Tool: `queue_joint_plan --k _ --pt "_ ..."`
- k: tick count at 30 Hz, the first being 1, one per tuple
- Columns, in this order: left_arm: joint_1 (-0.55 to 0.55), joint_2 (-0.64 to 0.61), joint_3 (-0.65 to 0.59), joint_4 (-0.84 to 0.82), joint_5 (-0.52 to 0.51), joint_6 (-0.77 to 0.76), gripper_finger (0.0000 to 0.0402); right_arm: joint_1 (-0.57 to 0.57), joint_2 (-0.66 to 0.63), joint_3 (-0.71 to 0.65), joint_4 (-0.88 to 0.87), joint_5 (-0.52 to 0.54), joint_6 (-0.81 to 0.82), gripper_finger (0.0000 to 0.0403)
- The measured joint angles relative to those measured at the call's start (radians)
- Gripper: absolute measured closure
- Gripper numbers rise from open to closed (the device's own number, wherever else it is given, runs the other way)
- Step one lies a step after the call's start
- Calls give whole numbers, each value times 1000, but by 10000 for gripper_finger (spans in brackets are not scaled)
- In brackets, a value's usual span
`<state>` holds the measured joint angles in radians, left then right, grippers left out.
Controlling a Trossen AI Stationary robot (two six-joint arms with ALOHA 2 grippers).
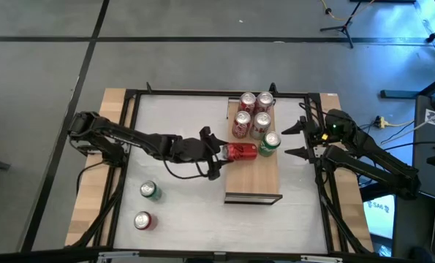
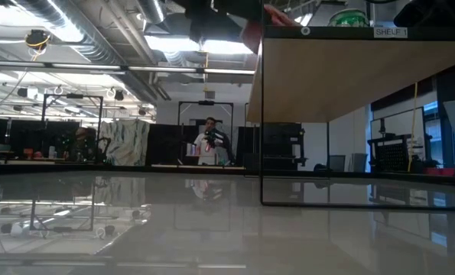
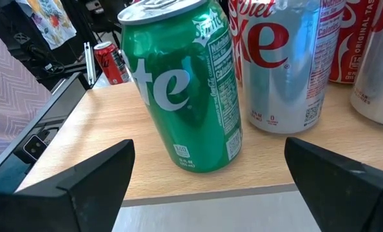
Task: Place canned beverage on shelf
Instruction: Put the top red black soda can on the shelf
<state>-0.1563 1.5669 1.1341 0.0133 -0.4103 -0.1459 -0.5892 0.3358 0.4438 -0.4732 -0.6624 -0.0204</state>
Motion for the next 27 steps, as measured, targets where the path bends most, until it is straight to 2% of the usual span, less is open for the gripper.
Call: queue_joint_plan --k 9,15,27 --pt "25 0 183 -257 45 0 127 0 0 0 0 0 0 6" --pt "58 0 265 -357 119 0 127 0 0 0 0 0 0 6" --pt "138 0 290 -400 271 0 127 0 0 0 0 0 0 6"
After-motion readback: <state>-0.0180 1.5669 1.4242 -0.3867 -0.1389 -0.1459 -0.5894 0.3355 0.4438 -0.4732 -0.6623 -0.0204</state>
